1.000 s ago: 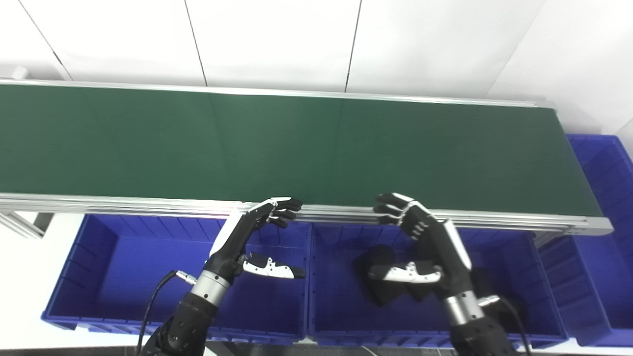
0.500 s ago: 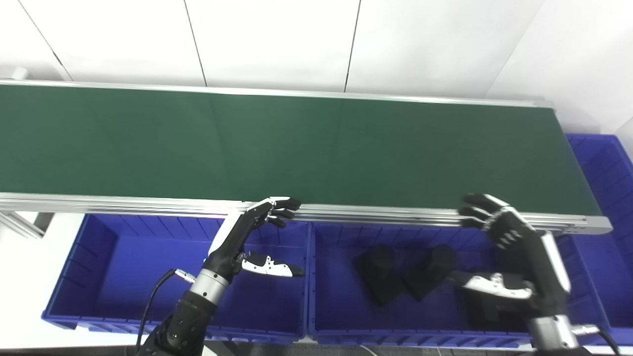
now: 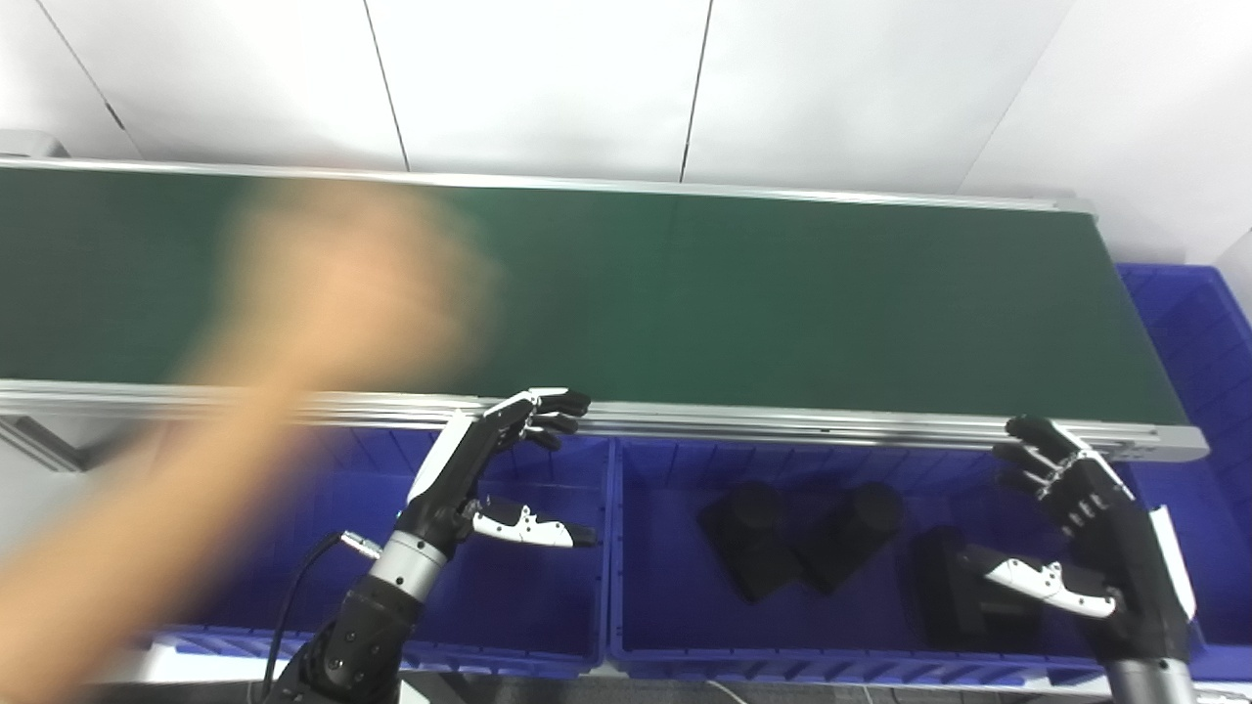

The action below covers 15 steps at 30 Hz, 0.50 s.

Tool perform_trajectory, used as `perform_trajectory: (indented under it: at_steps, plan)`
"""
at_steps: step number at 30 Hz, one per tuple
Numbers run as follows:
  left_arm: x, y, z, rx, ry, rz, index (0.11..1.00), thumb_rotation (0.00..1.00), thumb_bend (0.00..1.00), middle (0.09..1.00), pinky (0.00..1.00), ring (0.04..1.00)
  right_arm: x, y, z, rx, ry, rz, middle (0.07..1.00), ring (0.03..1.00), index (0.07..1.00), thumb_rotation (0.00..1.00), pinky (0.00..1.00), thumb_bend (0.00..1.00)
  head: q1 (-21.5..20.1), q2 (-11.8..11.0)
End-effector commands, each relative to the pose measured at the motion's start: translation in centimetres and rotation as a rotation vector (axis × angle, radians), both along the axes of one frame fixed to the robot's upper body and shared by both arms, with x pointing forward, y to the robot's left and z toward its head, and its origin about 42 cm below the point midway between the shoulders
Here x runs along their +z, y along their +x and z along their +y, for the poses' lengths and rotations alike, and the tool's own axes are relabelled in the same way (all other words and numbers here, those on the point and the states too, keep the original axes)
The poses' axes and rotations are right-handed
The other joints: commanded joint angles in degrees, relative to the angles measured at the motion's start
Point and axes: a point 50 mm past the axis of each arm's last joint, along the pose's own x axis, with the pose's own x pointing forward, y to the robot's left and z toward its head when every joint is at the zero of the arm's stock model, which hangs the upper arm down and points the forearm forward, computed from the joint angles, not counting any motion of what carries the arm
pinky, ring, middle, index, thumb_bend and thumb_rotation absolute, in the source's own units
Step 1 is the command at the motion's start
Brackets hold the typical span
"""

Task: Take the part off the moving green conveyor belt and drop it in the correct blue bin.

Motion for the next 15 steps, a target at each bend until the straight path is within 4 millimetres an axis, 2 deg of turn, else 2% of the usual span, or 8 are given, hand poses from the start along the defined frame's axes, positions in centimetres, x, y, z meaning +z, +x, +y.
perform_trajectory:
  at_steps: [1,5,15]
  plan:
    - [1.52,0.68,-0.03,-0.016,-0.027,-0.082,0.739,0.00,0.86,0.752,0.61,0.696,1.15,0.37,-0.62,0.005,-0.030,-0.079,0.834,0.777,0.798,0.03,0.71,0.78,-0.04,-0.16]
    - [1.49,0.61,0.09,-0.015,-0.015,-0.087,0.742,0.00,0.86,0.749,0.61,0.692,1.24,0.28,-0.42,0.000,-0.032,-0.082,0.835,0.773,0.794,0.03,0.71,0.78,0.12,-0.72]
    - [1.62,0.50,0.11,-0.015,-0.019,-0.081,0.746,0.00,0.87,0.762,0.63,0.703,1.03,0.15,-0.12,0.010,-0.009,-0.081,0.830,0.773,0.796,0.01,0.70,0.79,-0.02,-0.43]
